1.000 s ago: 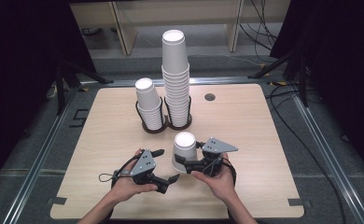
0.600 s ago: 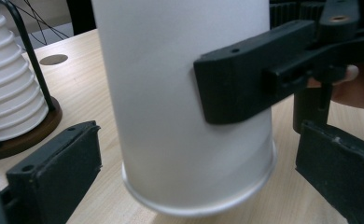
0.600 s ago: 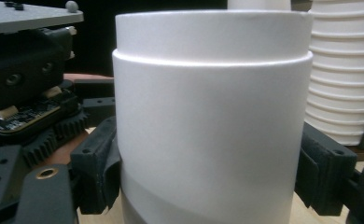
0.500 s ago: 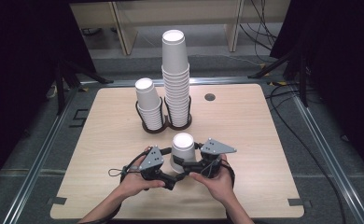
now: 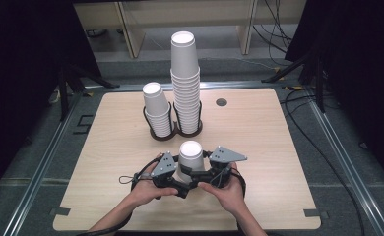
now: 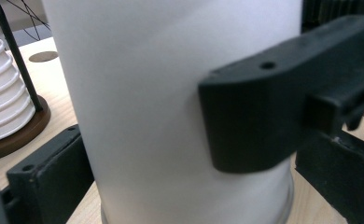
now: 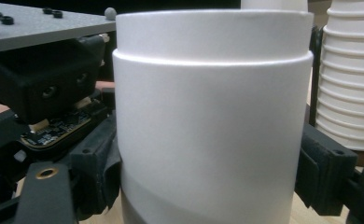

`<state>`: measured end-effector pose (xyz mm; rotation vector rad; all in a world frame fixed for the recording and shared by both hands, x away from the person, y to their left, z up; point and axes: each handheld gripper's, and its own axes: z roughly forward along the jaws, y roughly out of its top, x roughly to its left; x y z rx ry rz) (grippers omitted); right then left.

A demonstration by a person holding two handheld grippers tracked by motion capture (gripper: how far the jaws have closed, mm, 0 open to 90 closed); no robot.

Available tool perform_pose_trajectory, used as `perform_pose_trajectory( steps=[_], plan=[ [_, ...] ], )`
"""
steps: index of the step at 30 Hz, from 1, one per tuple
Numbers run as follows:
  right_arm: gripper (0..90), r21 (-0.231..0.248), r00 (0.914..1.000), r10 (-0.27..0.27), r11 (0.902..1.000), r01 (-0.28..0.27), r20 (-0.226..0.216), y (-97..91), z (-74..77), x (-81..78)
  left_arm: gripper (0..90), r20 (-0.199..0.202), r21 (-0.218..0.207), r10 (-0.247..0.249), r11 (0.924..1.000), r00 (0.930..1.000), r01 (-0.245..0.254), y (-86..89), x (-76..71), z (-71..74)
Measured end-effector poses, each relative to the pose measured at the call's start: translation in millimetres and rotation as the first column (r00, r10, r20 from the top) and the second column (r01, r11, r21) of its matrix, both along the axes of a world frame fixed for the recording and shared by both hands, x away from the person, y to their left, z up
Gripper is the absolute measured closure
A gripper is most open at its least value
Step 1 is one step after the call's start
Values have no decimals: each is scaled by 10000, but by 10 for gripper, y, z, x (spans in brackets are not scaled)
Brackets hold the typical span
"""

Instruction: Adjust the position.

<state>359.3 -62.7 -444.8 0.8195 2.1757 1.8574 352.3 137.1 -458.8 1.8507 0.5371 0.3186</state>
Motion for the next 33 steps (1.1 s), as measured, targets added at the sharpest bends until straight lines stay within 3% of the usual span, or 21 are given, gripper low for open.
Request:
perform_pose_trajectory(
  steps=[2,7,14,19,22,23,29,30,33],
  plan=[
    [217,14,9999,78,10000,-79,83,8,-3,4,12,6,-171,-14,9999,10000,14,-10,13,-14],
    [216,-8,9998,48,10000,-47,218,19,-5,5,30,-9,-116,75,9999,10000,-75,-12,26,-30],
    [216,46,10000,86,10000,-86,50,38,-5,-1,54,-119,-290,75,9995,9999,-78,7,33,-51],
    [208,-34,9995,101,9999,-100,311,46,-8,15,76,-90,-129,142,9998,9999,-144,24,27,-38],
    [200,-50,9996,66,10000,-65,262,44,-5,16,93,-85,-79,163,9998,9998,-163,29,23,-29],
    [197,78,10000,82,9999,-82,-18,50,-3,4,100,-69,-48,170,9998,9998,-171,29,22,-27],
    [177,132,9999,76,9999,-78,107,51,-12,29,139,20,15,158,9999,9999,-158,34,14,-15],
    [175,223,9999,143,9997,-142,-60,50,-6,18,143,48,174,153,9997,9999,-153,43,16,-9],
    [165,212,9999,128,9997,-129,44,51,-11,32,157,79,318,164,9994,9998,-166,48,11,-6]
  ],
)
